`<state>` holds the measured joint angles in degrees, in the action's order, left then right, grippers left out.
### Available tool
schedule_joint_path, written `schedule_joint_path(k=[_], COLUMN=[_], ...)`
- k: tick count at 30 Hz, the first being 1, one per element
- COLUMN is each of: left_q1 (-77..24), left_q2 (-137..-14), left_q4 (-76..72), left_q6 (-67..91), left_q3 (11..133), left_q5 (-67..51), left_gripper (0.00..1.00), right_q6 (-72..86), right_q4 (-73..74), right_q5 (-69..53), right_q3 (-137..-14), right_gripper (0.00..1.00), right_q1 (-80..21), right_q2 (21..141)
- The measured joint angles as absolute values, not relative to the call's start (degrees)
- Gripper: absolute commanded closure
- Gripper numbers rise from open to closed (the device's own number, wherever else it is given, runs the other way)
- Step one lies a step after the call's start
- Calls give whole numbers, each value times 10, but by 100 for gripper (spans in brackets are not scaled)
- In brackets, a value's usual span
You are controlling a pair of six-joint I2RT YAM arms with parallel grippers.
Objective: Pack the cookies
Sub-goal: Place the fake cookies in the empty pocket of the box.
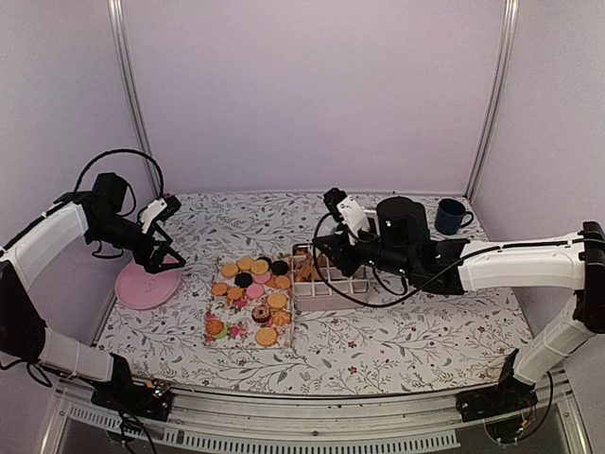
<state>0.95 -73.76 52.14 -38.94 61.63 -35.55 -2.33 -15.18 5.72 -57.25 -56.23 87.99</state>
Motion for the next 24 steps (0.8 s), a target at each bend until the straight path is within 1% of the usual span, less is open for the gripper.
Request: schedule_joint_path(k=[7,16,24], left_q1=[10,10,10], left_q2=[-740,-740,-740], left_q4=[521,522,524], left_q6=[-389,-389,-389], left_q3=[617,618,619], left_q5=[-356,-356,-356], left_gripper=[1,1,1], right_q6=[-23,-22,-23], right_q4=[-145,-149,-172], right_q5=[72,72,72], right_q3=[-539,-539,-532], right_gripper=[85,85,82], right_q1=[-547,-543,-537], right_q2=[845,847,866])
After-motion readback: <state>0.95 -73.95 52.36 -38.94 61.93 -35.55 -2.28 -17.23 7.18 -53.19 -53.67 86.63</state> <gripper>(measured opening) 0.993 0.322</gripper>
